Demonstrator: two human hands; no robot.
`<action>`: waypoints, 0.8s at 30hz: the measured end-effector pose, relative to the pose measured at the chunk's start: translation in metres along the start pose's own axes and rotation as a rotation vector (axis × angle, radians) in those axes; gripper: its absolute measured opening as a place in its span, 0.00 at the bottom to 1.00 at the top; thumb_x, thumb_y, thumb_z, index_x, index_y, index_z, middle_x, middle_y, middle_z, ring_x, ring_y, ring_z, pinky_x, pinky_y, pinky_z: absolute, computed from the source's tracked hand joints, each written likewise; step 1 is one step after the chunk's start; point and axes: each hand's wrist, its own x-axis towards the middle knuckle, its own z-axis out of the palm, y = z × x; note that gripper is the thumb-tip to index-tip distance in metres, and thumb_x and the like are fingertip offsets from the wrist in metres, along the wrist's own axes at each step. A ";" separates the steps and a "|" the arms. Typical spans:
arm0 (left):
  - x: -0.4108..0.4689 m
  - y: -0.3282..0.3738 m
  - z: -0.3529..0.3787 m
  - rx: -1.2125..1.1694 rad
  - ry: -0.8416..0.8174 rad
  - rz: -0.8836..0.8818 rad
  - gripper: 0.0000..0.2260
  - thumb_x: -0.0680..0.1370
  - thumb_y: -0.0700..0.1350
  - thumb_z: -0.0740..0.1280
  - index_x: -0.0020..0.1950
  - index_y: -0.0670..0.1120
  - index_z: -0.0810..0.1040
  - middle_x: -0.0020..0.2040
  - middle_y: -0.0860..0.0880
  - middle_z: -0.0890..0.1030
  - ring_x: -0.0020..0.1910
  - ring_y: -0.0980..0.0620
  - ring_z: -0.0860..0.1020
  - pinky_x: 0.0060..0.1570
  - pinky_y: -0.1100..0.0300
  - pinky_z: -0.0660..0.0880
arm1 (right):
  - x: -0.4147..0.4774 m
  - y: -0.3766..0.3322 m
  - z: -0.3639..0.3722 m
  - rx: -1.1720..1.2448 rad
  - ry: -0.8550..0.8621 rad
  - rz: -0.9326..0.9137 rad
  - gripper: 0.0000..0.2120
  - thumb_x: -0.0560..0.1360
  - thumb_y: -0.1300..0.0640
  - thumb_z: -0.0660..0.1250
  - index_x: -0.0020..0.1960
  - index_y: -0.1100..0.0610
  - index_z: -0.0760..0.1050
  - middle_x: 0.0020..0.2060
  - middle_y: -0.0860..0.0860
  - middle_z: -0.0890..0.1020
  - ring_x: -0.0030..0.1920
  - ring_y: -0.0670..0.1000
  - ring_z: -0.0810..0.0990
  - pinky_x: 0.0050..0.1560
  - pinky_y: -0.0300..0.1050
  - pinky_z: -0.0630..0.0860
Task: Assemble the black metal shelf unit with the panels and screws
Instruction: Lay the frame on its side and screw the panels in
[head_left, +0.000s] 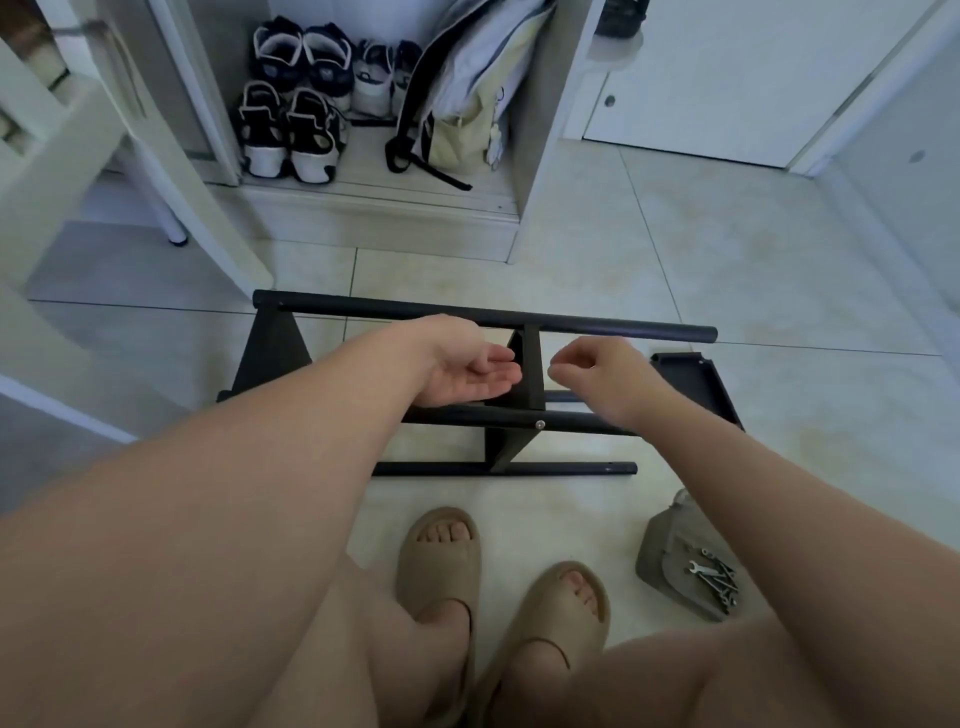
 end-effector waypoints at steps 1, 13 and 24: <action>0.005 -0.001 -0.002 0.026 0.034 0.026 0.16 0.81 0.27 0.50 0.53 0.36 0.77 0.48 0.40 0.83 0.44 0.49 0.84 0.39 0.58 0.81 | 0.004 0.005 0.005 -0.067 -0.060 0.022 0.08 0.78 0.50 0.69 0.56 0.51 0.79 0.52 0.46 0.82 0.53 0.50 0.80 0.55 0.46 0.76; 0.068 -0.029 0.015 1.013 0.189 0.267 0.15 0.80 0.35 0.62 0.64 0.45 0.81 0.61 0.46 0.81 0.61 0.44 0.77 0.57 0.59 0.72 | 0.034 0.055 0.024 -0.484 -0.317 0.075 0.20 0.76 0.33 0.65 0.49 0.50 0.74 0.42 0.48 0.79 0.44 0.51 0.77 0.48 0.50 0.74; 0.066 -0.037 0.049 1.256 0.146 0.167 0.11 0.82 0.39 0.59 0.59 0.46 0.79 0.52 0.46 0.75 0.50 0.46 0.73 0.57 0.52 0.74 | 0.003 0.082 0.046 -0.312 -0.115 0.093 0.19 0.74 0.32 0.63 0.41 0.48 0.73 0.31 0.46 0.79 0.41 0.46 0.75 0.52 0.52 0.62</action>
